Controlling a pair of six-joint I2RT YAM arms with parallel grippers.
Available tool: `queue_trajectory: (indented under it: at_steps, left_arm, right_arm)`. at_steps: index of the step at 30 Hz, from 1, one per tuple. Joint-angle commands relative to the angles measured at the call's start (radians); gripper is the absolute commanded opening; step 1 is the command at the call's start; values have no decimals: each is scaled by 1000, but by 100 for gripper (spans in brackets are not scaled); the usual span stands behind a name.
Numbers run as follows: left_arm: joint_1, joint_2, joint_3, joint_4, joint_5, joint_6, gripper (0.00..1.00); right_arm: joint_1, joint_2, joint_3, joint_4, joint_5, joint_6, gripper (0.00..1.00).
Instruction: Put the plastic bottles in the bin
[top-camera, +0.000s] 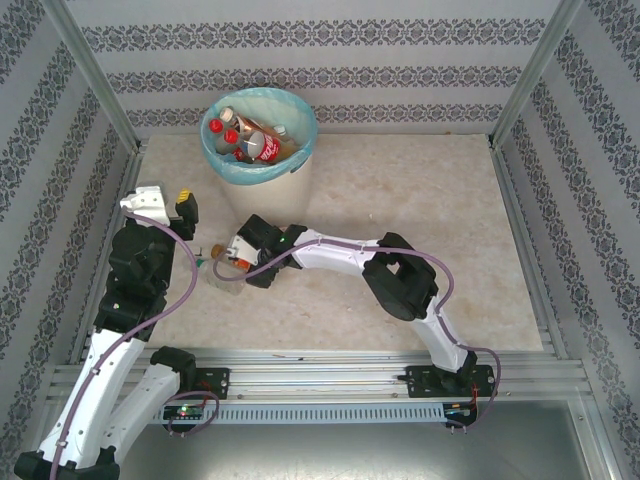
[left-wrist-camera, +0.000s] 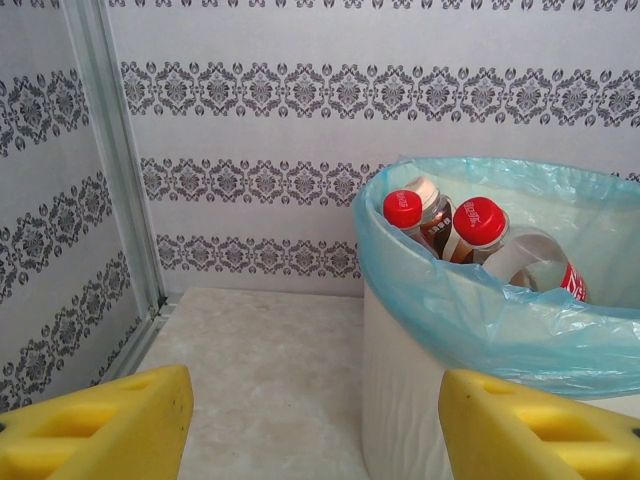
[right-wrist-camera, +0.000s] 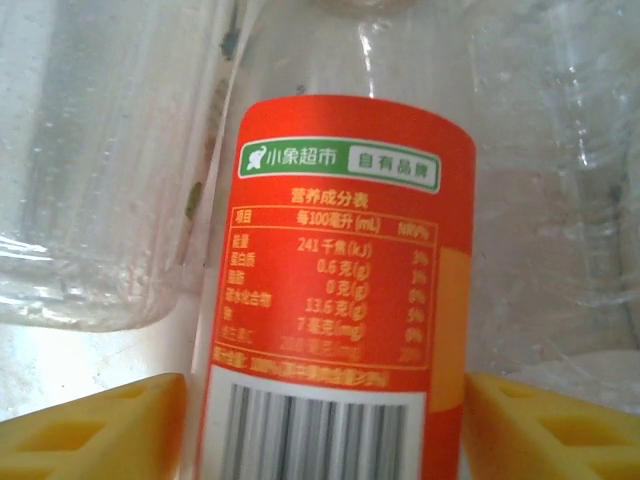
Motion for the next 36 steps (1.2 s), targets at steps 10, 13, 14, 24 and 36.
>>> queue_trajectory:
  at_steps: [10, 13, 14, 24, 36]
  left_arm:
    - [11, 9, 46, 24, 30, 12, 66]
    - [11, 27, 65, 5, 68, -3, 66]
    - [10, 38, 77, -8, 91, -7, 66]
    - [10, 189, 184, -53, 398, -123, 67]
    - [10, 359, 322, 28, 752, -357, 67]
  right_arm:
    - [-2, -197, -187, 10, 35, 36, 53]
    - [-2, -265, -257, 14, 42, 63, 51]
    - [-2, -292, -283, 17, 46, 74, 50]
    - [-5, -608, -577, 93, 39, 191, 46]
    - [-75, -1018, -732, 224, -52, 307, 43]
